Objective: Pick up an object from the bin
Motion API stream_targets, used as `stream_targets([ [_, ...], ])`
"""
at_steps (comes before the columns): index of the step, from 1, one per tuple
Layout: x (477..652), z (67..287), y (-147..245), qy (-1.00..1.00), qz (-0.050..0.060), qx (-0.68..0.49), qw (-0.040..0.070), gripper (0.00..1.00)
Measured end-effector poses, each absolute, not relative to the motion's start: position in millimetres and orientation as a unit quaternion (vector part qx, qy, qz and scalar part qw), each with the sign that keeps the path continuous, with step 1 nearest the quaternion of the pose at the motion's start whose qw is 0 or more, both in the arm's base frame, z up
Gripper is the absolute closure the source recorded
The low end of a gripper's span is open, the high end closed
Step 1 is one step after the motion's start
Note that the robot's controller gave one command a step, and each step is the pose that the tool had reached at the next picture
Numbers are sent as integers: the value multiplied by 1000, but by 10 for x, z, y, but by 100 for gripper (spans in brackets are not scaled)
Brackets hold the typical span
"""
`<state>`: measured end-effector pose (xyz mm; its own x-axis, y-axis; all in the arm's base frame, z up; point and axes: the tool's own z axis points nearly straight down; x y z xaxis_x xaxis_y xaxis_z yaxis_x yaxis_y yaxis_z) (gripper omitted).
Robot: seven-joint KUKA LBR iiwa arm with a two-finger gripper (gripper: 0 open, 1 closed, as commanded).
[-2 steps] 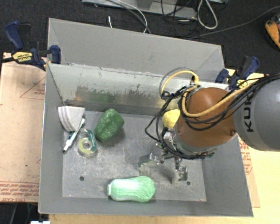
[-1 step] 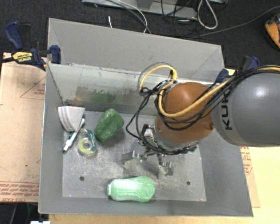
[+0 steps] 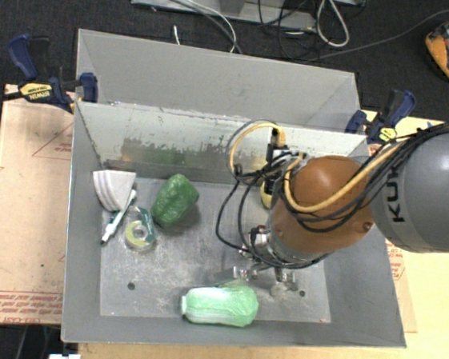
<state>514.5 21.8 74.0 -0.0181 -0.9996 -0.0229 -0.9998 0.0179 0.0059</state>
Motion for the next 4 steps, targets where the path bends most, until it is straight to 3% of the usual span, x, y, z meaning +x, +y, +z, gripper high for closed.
stream_targets([
  [1,5097,770,-66,721,9,-693,1,0],
  [2,5128,734,487,642,5,-767,4,0],
  [3,5193,704,917,579,7,-816,-1,0],
  [4,4987,730,1092,661,-2,-750,15,100],
])
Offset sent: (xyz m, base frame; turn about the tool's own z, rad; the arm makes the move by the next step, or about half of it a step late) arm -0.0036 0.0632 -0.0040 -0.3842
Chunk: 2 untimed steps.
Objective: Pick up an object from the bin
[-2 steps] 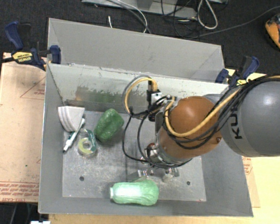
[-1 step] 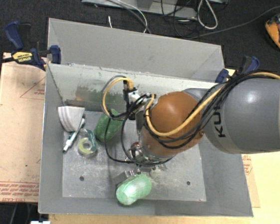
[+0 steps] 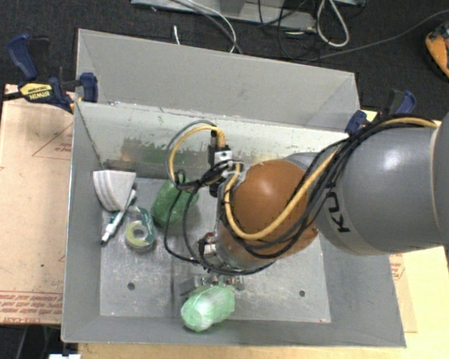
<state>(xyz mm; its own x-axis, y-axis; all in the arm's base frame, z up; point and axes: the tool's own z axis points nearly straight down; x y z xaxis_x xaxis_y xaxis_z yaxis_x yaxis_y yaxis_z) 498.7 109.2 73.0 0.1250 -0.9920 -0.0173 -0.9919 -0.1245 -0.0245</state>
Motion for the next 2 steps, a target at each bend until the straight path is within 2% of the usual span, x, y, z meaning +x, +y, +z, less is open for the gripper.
stream_targets([
  [1,4988,729,1092,661,-2,-750,15,100],
  [2,4942,902,996,660,3,-751,12,100],
])
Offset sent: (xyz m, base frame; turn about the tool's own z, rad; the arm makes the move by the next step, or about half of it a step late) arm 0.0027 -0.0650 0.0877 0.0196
